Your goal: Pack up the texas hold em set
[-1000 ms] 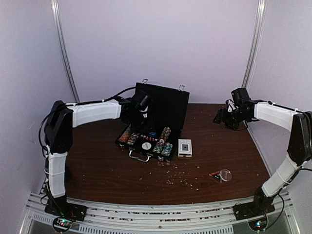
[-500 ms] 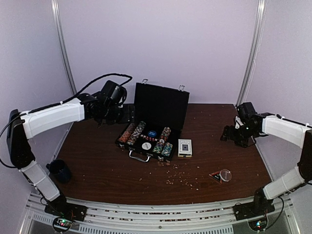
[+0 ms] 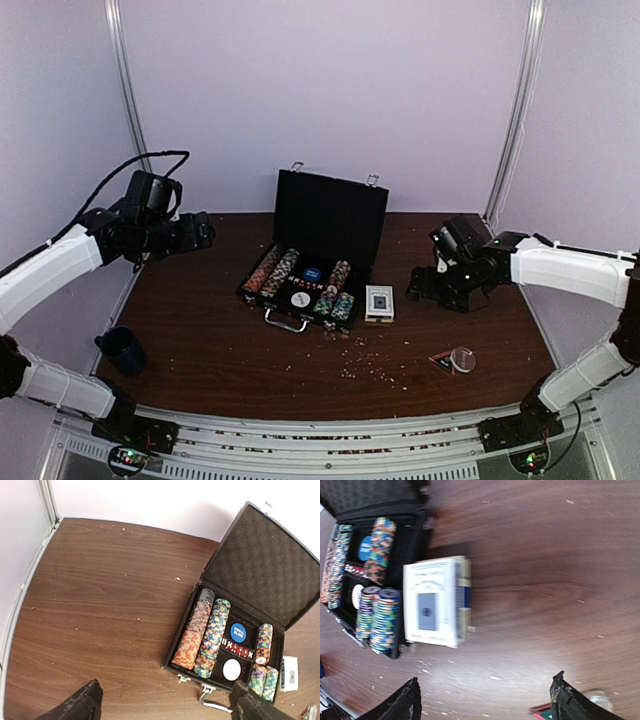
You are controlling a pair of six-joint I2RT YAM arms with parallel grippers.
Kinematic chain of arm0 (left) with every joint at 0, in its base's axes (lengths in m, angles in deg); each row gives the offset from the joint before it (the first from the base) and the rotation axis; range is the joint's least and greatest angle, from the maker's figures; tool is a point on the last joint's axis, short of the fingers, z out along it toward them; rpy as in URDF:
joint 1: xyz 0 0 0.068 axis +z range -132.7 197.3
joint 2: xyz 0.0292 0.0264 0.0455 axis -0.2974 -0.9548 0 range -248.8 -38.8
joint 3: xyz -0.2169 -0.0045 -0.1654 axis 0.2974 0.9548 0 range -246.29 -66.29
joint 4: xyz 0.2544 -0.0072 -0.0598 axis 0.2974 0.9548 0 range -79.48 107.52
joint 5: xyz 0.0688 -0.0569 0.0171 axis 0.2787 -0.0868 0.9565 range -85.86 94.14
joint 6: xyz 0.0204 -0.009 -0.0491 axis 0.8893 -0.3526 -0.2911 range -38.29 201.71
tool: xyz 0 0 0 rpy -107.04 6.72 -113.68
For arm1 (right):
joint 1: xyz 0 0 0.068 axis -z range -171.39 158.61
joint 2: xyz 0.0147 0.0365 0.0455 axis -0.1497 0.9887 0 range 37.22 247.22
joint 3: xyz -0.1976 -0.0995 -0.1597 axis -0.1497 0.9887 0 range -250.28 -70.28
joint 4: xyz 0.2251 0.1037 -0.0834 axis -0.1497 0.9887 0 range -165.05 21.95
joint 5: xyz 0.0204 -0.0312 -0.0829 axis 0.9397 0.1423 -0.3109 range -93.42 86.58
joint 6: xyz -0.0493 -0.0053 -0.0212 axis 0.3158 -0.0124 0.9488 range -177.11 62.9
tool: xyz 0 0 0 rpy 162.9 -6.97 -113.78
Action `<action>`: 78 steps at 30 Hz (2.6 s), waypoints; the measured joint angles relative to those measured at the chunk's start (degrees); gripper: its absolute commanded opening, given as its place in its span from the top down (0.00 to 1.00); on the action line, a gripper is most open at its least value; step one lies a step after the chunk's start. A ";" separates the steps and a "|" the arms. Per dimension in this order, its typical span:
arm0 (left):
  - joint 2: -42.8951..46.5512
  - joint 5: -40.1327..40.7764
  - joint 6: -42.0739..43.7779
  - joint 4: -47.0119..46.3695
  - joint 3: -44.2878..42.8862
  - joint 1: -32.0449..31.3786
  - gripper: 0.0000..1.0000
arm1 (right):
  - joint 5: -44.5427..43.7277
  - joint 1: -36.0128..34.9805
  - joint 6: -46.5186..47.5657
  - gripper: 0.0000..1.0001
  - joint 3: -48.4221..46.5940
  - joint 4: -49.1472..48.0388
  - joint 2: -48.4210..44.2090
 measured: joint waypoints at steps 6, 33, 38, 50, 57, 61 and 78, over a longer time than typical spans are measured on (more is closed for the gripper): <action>2.01 -2.97 3.72 -0.09 3.69 1.31 0.07 | -4.02 -8.48 -4.70 0.13 -8.61 -1.62 10.93; -0.39 -8.55 11.87 -0.61 5.18 2.10 0.08 | -11.50 -12.22 -7.50 0.25 -28.74 7.72 36.13; -1.95 -8.87 14.60 -0.50 3.50 2.54 0.07 | -12.94 -12.22 -8.04 0.32 -32.37 10.56 39.87; -1.86 -11.30 16.28 -0.94 3.67 3.56 0.07 | -13.97 -11.98 -8.70 0.40 -34.97 14.08 40.89; -1.86 -12.59 14.86 -2.12 4.74 3.56 0.08 | -14.43 -11.67 -7.04 0.40 -30.62 14.32 34.23; -1.84 -13.31 13.60 -2.36 5.88 3.56 0.08 | -14.56 -11.63 -5.03 0.40 -29.90 14.21 30.10; 7.45 -13.86 8.72 -1.51 9.01 3.58 0.07 | -1.73 -14.69 25.09 0.44 -53.02 8.59 39.69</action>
